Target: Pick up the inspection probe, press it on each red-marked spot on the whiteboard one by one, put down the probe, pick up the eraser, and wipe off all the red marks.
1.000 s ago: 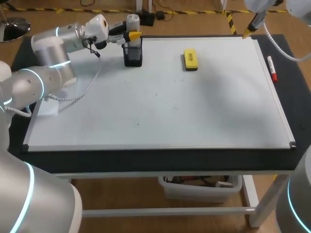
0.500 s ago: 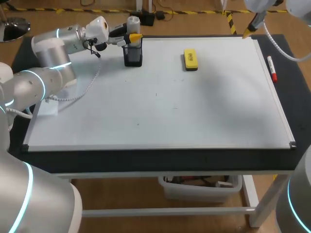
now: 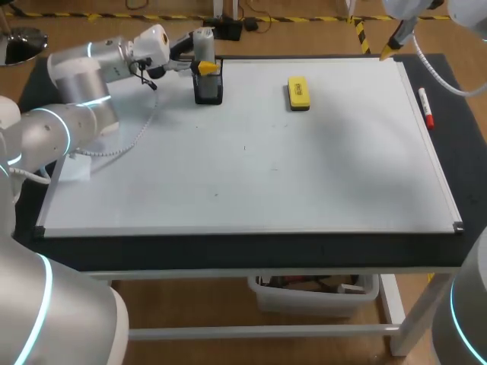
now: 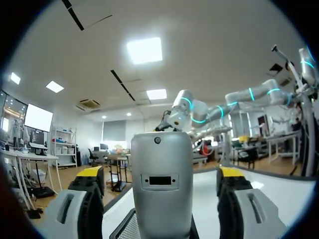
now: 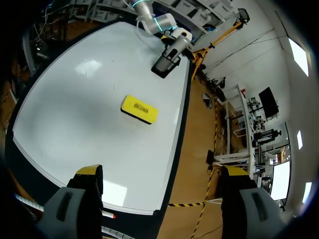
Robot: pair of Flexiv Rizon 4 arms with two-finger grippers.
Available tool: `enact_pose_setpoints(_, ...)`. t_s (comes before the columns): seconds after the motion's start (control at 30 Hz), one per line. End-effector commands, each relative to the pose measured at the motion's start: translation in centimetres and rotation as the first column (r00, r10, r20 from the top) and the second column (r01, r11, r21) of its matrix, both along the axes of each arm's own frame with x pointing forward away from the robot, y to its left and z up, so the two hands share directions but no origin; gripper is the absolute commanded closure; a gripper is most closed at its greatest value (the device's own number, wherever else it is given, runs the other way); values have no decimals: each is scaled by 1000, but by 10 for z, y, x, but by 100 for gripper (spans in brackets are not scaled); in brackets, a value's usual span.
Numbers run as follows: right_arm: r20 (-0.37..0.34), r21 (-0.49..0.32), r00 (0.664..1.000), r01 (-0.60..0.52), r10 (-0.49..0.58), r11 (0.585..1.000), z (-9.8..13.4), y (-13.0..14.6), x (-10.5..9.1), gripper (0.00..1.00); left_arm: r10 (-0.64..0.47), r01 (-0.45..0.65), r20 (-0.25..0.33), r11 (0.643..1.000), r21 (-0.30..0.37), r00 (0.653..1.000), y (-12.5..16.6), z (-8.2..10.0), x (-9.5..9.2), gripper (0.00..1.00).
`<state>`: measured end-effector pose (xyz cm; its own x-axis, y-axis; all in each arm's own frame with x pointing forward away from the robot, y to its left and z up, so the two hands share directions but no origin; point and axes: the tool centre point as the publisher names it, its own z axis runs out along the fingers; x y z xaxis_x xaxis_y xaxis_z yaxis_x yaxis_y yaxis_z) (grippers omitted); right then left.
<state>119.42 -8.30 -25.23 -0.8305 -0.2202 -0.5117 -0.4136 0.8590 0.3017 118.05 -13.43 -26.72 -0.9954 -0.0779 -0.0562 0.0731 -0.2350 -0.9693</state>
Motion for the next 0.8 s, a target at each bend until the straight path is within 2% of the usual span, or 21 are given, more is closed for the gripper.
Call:
enact_pose_setpoints(0.03,-3,-4,1000,-2,2,1000,1,0,1,0,-210,207,54,977,45,976,4,2,5,0)
enact_pose_setpoints(0.1,-3,-4,1000,-2,2,1000,1,0,1,0,-189,186,55,981,64,980,6,6,4,0)
enact_pose_setpoints(0.17,-3,-4,1000,-2,2,1000,1,0,1,0,-138,129,55,982,139,989,9,8,3,0)
enact_pose_setpoints(0.3,-3,-4,1000,-2,2,1000,1,0,1,0,-3,-13,79,981,196,997,23,21,-3,0)
enact_pose_setpoints(0.5,-3,-4,1000,-2,2,1000,1,0,1,0,109,-141,125,950,280,986,40,33,-11,0)
enact_pose_setpoints(0.7,-3,-4,1000,-2,2,1000,1,0,1,0,197,-246,168,901,357,966,54,37,-21,0)
enact_pose_setpoints(0.8,-3,-4,1000,-2,2,1000,1,0,1,0,238,-291,181,881,373,954,60,39,-25,0)
